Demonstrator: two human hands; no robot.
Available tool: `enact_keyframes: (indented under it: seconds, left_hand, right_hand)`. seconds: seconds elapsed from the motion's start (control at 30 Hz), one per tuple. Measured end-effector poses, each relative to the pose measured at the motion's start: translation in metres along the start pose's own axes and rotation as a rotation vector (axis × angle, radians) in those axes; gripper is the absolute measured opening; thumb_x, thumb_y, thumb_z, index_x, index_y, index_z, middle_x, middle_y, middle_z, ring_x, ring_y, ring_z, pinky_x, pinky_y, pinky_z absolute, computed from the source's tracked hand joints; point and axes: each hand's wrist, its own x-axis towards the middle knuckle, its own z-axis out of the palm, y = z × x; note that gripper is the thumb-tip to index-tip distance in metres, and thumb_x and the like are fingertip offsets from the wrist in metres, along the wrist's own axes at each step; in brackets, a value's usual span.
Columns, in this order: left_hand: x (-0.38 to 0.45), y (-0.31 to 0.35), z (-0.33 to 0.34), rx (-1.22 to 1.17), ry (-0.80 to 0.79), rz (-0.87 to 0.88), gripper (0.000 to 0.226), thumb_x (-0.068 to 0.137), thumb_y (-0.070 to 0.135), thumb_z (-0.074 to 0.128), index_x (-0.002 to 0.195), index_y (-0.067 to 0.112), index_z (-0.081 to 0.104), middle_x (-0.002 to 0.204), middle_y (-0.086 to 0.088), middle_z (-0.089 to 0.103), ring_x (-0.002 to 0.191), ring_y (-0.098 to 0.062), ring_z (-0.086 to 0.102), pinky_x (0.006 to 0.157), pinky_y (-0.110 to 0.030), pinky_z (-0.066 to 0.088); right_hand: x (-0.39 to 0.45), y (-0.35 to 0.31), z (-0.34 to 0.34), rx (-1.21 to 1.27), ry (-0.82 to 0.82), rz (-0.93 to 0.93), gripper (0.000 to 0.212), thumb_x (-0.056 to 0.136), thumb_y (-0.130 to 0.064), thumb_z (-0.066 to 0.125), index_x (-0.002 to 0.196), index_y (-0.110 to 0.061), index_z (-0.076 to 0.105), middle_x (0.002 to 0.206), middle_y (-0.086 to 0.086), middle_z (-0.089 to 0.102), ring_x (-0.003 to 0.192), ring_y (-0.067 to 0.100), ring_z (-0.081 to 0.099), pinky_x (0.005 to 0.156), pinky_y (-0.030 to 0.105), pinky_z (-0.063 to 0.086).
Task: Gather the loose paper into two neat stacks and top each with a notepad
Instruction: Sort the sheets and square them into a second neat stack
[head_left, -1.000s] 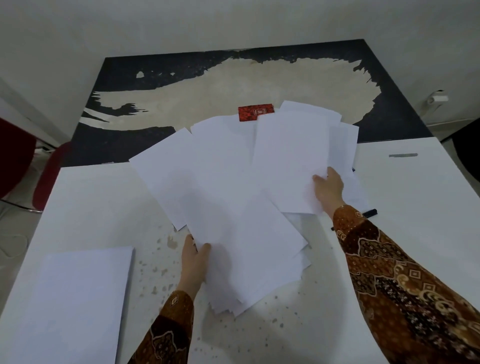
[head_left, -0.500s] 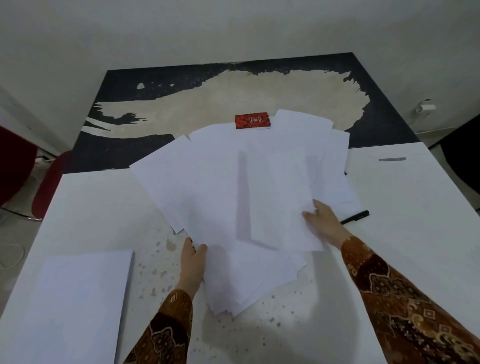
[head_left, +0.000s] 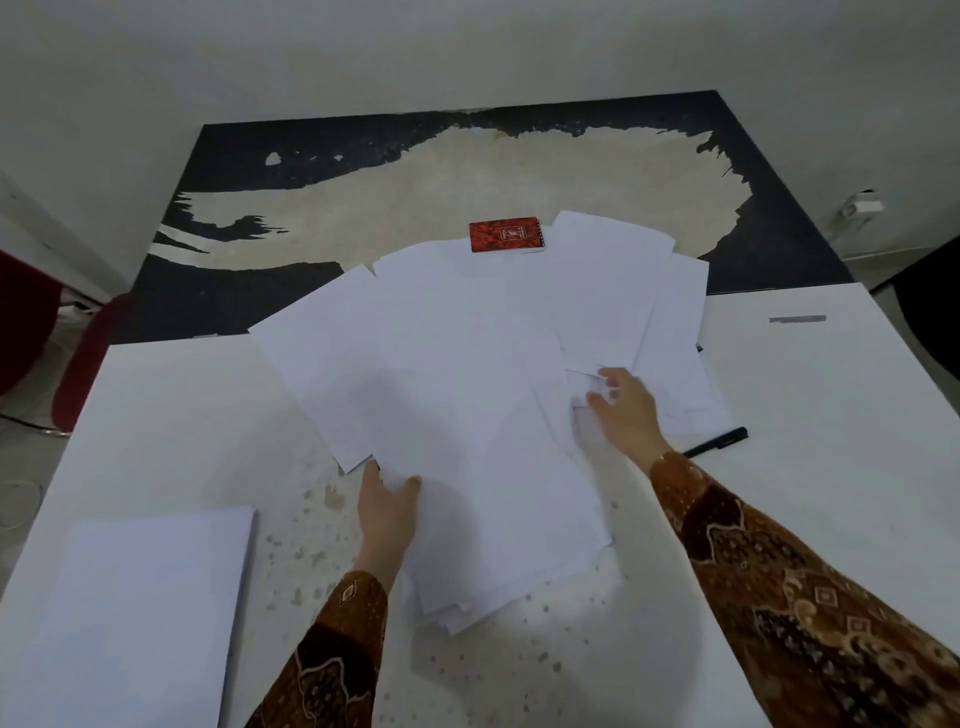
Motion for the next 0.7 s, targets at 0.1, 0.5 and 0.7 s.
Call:
enact_keyframes:
  seconds: [0.1,0.5,0.7]
  left_hand:
    - [0.01,0.002,0.001,0.07,0.013,-0.003,0.063,0.092,0.018,0.058,0.146,0.005,0.028,0.146,-0.009,0.039,0.132,-0.03,0.041,0.111,-0.046,0.035]
    - [0.019,-0.012,-0.001,0.135,-0.024,0.027,0.057,0.09,0.026,0.057,0.136,0.002,0.036,0.141,-0.015,0.046,0.128,-0.035,0.045,0.105,-0.054,0.04]
    - [0.018,-0.012,-0.007,0.124,-0.072,0.015,0.052,0.091,0.019,0.055,0.137,0.005,0.037,0.139,-0.011,0.049,0.127,-0.032,0.046,0.104,-0.051,0.042]
  right_hand:
    - [0.032,-0.008,-0.011,0.084,0.083,0.142,0.041,0.089,-0.018,0.059,0.128,-0.009,0.047,0.119,0.015,0.055,0.111,0.029,0.054,0.092,0.032,0.042]
    - [0.059,-0.045,0.05,0.147,-0.119,0.252,0.021,0.081,-0.015,0.07,0.096,-0.002,0.063,0.089,0.012,0.06,0.087,0.024,0.058,0.07,0.025,0.04]
    - [0.066,-0.048,0.027,0.183,0.074,0.235,0.007,0.095,-0.014,0.047,0.091,-0.009,0.043,0.093,0.007,0.047,0.082,0.02,0.046,0.066,0.027,0.037]
